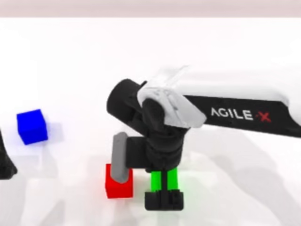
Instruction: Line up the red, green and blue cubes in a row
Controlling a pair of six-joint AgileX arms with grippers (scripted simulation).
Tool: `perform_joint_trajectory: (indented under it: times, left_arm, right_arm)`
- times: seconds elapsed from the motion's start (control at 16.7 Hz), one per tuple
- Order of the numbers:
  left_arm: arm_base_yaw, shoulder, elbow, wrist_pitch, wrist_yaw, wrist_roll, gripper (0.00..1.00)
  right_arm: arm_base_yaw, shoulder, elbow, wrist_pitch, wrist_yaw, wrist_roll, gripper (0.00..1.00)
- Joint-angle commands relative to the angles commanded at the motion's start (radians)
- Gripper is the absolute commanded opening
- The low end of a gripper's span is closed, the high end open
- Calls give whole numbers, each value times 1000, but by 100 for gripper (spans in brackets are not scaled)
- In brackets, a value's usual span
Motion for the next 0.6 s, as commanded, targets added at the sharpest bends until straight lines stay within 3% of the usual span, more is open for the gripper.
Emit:
perform_joint_trajectory:
  times: [0.3, 0.6]
  left_arm:
    - [0, 0, 0, 0, 0, 0, 100]
    - [0, 0, 0, 0, 0, 0, 100]
  right_arm:
    - [9, -47, 126, -185, -1, -6, 100]
    - [6, -55, 146, -206, 0, -6, 100]
